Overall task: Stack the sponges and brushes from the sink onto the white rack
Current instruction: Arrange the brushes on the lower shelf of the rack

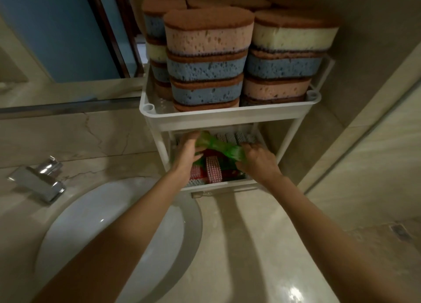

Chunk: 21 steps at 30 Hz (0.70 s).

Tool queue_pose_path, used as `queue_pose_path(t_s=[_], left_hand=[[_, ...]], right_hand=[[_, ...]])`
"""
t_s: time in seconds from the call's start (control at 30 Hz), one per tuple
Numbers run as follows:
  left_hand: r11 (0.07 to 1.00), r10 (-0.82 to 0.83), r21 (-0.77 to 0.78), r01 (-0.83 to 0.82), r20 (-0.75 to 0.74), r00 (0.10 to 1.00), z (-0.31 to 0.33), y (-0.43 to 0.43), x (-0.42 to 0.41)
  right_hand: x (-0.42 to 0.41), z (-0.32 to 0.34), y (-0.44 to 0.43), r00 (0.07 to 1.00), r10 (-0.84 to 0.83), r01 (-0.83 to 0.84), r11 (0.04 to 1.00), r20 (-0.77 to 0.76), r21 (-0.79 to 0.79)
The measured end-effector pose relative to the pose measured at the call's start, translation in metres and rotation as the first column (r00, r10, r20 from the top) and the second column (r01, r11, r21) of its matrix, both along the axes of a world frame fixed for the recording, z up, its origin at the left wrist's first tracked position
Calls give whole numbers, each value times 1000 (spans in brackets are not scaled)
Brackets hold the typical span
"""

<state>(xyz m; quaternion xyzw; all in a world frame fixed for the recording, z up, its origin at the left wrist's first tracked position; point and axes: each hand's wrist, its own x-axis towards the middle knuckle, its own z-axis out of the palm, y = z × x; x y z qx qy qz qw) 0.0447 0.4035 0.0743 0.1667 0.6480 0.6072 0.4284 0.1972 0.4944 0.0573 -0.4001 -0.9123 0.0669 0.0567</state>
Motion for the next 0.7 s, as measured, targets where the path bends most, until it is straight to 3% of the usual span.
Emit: queue_pose_path(t_s=[0.1,0.3,0.43,0.7], left_hand=[[994,107,-36,-105,42,993,-9,-1,5],[971,-12,-237,1,-44,999,-30,7,12],[975,17,-224,-14,11,1000,-32,11,17],[960,-49,-278,39,-31,998,-47,15,17]], right_hand=[[-4,-1,0,997,-75,72,990,-21,-118],[-31,-8,-2,961,-266,211,889,-82,-408],[-45,-18,-4,959,-276,224,874,-61,-430],[-43,-30,-12,977,-213,201,900,13,-388]])
